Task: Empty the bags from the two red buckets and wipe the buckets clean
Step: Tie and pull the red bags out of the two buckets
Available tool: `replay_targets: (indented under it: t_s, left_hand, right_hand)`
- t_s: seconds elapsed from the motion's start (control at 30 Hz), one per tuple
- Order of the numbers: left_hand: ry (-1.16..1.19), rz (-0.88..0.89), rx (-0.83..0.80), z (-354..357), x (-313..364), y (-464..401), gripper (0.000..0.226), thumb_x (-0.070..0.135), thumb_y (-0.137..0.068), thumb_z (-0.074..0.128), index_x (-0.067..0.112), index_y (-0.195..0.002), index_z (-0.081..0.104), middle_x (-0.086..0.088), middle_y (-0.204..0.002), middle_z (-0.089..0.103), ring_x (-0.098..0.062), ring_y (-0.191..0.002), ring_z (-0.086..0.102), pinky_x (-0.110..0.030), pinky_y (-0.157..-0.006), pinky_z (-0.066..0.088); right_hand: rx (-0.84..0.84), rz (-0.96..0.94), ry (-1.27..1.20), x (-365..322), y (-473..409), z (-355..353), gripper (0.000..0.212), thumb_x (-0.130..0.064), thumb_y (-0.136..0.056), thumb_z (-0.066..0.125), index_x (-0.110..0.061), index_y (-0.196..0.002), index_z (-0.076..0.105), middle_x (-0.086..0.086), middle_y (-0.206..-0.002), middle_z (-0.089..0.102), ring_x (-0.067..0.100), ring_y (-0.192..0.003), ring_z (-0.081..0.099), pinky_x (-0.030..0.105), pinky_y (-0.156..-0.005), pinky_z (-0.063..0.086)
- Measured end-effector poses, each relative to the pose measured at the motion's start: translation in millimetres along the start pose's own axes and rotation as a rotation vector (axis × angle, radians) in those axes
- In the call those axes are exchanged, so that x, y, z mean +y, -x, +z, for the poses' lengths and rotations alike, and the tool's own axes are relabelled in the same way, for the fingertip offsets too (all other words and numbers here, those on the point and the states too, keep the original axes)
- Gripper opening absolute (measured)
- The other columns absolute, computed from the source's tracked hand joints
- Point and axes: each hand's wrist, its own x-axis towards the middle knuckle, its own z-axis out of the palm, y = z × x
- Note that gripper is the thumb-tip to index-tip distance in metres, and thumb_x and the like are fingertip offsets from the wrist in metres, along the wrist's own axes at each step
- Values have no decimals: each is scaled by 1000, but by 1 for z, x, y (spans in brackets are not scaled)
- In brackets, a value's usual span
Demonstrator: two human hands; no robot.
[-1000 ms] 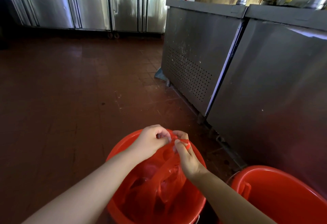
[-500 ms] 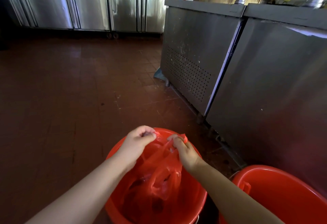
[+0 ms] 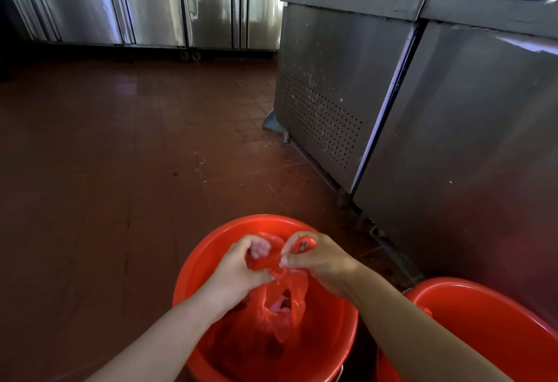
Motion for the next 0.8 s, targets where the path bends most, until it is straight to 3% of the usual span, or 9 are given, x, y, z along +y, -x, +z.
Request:
replay_targets:
  t_s: [0.1,0.2,0.3,0.4,0.47,0.53,0.63,0.73,0.8]
  left_hand:
    - [-29,36,-177,4,2,-10,52,-10,-69,74,10,-115,59,0,-109,61,-8,-104,55,-25,-96,41]
    - [73,-51,-276,5,0,-13,22,-13,-72,65,8,-80,66,2,-74,64,-9,-75,58,-29,-74,44]
    - [267,-256,-231,4,0,-9,5,9,-68,63,12,-65,64,-7,-64,63,-16,-63,57,-24,-64,43]
    - [239,-430,-130,8,-7,-8,46,34,-91,55,19,-48,51,3,-50,54,-9,-48,49,-18,-51,38]
    - [304,-515,-160,11,-8,-8,49,41,-95,50,15,-57,66,-3,-63,68,-13,-58,64,-17,-58,45]
    - [451,-547,-167,15,-5,-7,34,37,-90,59,12,-76,76,-12,-77,73,-20,-67,70,-22,-61,51]
    - [613,-496,-79,18,0,-8,14,25,-74,71,13,-78,77,-12,-70,71,-18,-58,67,-23,-52,51]
    - [636,-441,-15,21,1,-10,13,15,-84,66,13,-77,76,-13,-70,71,-17,-57,65,-23,-53,52]
    - [633,-419,39,23,-1,-11,25,12,-91,58,13,-71,74,-10,-69,70,-15,-57,64,-23,-54,52]
  right_hand:
    - [-49,-77,193,-4,3,0,21,14,-74,69,-3,-85,63,-5,-69,66,5,-66,62,19,-64,50]
    - [54,-244,533,-2,0,-1,24,11,-72,69,-8,-84,63,-10,-74,61,-5,-69,57,16,-66,46]
    - [258,-361,727,13,-2,-1,29,4,-70,66,-23,-77,57,-5,-72,62,7,-69,59,31,-68,50]
    - [364,-397,717,30,-3,5,36,-3,-69,68,-32,-74,48,-4,-73,63,11,-67,57,36,-64,48]
    - [384,-486,702,36,-5,9,41,-6,-67,71,-36,-72,43,-4,-77,61,8,-69,54,29,-64,46]
    - [383,-557,697,39,-6,11,43,-7,-67,74,-35,-73,42,-2,-80,59,8,-72,54,27,-66,45]
    - [364,-576,689,41,-3,10,33,-5,-69,78,-22,-73,50,0,-83,60,13,-78,58,32,-70,48]
    - [390,-599,702,41,1,11,23,-13,-74,77,-15,-72,54,-2,-82,59,13,-76,58,29,-67,48]
    - [440,-614,871,41,3,9,21,-22,-82,70,-14,-72,54,-2,-77,55,17,-70,54,31,-63,44]
